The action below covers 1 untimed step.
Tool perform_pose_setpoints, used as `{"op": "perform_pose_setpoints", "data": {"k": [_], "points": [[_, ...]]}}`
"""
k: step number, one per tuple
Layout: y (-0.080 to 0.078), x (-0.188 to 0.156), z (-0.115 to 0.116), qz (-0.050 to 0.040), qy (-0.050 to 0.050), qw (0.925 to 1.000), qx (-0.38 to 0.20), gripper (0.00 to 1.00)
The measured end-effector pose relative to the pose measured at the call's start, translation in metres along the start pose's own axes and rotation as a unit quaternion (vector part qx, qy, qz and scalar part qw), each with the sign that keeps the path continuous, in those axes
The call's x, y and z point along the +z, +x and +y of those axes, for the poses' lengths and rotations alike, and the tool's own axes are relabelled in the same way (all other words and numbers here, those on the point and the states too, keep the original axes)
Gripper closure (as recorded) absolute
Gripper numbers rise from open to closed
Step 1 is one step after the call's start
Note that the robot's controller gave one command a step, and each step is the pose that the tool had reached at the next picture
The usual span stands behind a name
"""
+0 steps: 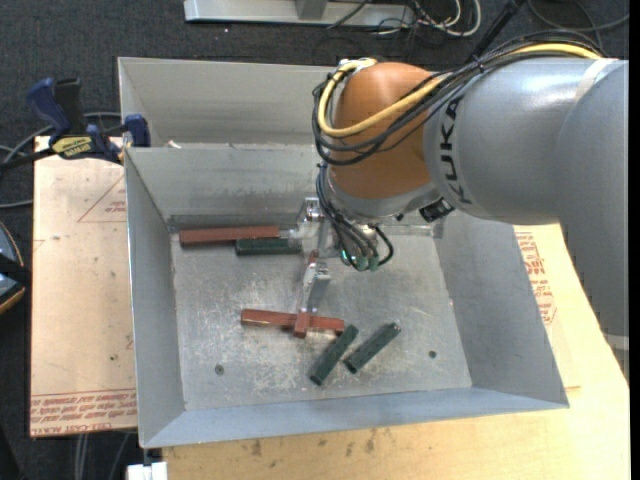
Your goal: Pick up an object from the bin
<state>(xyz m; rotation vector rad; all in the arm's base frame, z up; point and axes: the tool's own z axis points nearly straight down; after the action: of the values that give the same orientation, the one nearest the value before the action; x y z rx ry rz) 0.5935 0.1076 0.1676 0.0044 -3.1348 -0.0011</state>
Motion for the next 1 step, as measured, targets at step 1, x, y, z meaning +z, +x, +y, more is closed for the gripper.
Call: {"op": "perform_pose_setpoints", "data": {"k": [1], "points": [[-0.0018, -0.0046, -0.0004, -0.0038, 0.0, 1.0, 0.001, 0.0]]}}
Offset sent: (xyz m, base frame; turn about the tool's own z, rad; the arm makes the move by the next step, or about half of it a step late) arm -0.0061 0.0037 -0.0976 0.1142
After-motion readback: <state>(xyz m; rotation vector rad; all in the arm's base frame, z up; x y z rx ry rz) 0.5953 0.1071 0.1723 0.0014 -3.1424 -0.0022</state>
